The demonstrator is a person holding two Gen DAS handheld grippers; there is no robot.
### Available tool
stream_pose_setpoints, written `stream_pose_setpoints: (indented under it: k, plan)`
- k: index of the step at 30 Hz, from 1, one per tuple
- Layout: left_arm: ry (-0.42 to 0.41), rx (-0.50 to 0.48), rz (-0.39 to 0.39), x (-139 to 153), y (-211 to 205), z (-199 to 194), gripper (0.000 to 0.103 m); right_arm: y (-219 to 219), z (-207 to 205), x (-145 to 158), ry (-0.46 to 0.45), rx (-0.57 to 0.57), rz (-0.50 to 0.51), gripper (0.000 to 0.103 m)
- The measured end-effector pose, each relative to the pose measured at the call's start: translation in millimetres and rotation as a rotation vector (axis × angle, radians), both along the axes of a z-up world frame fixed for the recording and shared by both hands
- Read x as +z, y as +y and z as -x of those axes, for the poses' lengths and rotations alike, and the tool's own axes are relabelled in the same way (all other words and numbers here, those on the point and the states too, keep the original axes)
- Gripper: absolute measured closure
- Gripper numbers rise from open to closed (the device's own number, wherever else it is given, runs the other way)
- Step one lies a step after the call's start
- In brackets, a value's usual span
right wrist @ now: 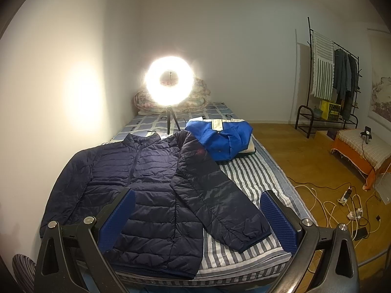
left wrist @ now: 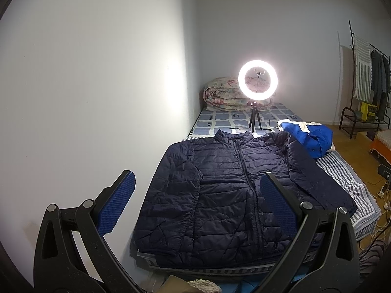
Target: Fold large clothes
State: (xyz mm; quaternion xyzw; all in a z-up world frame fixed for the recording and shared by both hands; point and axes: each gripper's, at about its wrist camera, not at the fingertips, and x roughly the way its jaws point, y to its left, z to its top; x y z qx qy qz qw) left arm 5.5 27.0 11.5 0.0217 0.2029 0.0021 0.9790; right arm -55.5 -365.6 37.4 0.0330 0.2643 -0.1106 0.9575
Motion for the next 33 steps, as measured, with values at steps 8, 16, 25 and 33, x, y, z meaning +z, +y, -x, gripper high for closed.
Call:
stream_pose_setpoints:
  k: [8,16,25,33]
  plan:
    - [0.000,0.001,-0.002,-2.2,0.0,-0.3,0.000,0.8,-1.4,-3.0,0.000,-0.001,-0.001,0.000]
    - [-0.001,0.002,-0.003,-5.6,-1.6,-0.8,0.000,1.2,-1.4,-3.0,0.000,0.000,-0.003,0.000]
    - [0.000,0.003,-0.004,-4.9,-3.0,-0.7,0.000,1.4,-2.5,-4.2,0.001,-0.005,-0.001,0.000]
    - [0.007,0.004,0.003,-14.6,0.2,-2.4,0.000,4.7,-2.8,-2.7,0.003,-0.017,0.011,0.000]
